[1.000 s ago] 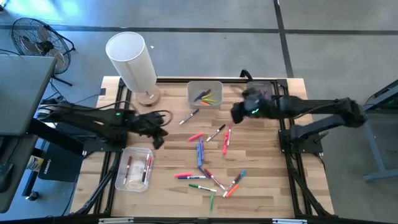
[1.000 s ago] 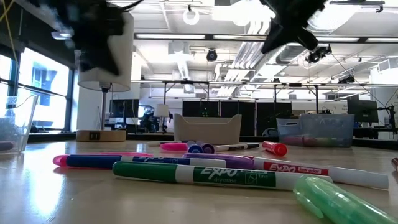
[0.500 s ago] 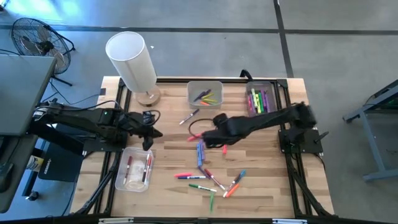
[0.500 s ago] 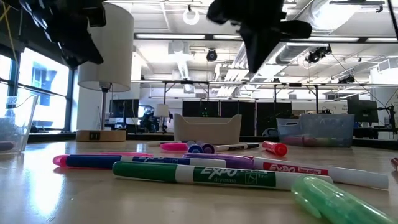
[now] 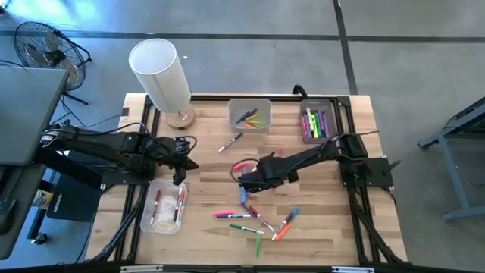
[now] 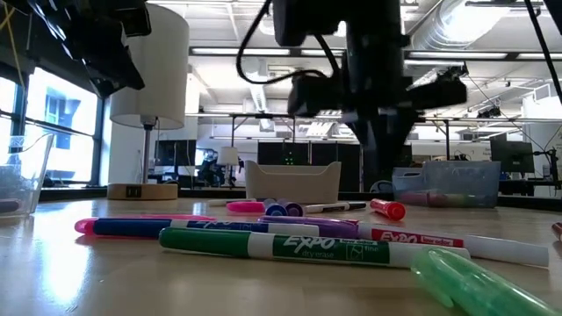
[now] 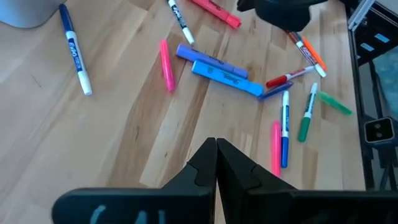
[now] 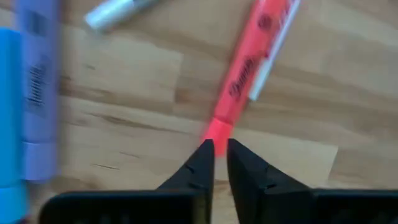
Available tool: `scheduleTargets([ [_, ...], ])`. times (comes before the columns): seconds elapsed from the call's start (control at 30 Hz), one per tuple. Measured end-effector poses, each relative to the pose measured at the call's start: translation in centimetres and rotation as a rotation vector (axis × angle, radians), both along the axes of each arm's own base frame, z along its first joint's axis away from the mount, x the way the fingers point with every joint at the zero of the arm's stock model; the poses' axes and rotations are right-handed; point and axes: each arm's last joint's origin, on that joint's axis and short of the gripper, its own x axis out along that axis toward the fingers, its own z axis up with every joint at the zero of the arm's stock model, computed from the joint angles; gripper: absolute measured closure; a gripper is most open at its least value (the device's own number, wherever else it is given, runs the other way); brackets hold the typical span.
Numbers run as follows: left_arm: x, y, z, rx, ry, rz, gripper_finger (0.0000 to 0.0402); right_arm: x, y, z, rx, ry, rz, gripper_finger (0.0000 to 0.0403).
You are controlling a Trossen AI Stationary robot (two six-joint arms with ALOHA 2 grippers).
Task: Pick & Place Markers
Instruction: Put the pink highlighter pen into the black bin
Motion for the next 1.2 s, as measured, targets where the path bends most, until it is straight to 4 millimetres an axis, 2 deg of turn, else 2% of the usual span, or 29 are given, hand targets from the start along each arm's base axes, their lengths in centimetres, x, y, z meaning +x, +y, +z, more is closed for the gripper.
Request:
scheduleTargets([
  [0.27,0.0,0.0,0.0,0.017,-0.002,-0.019,0.0401,-0.4,0.5,-1.3,-0.029,-0.036,-0.062,0.0285],
  [0.43,0.0,0.0,0.0,0.017,-0.002,-0.017,0.0401,-0.4,-0.1,-2.7,-0.032,-0.086,-0.14,0.0262],
  [0.7,0.0,0.0,0.0,0.017,0.0,-0.017,0.0401,-1.5,-0.6,-5.1,-0.013,-0.092,-0.197,0.0276],
  [0.97,0.1,0.0,0.0,0.018,0.002,-0.017,0.0401,-1.2,-0.8,-4.9,-0.057,-0.109,-0.168,0.0306],
  [1.2,0.2,0.0,-0.1,0.025,0.01,-0.022,0.0401,-1.2,-0.6,-4.9,-0.045,-0.101,-0.119,0.0354],
])
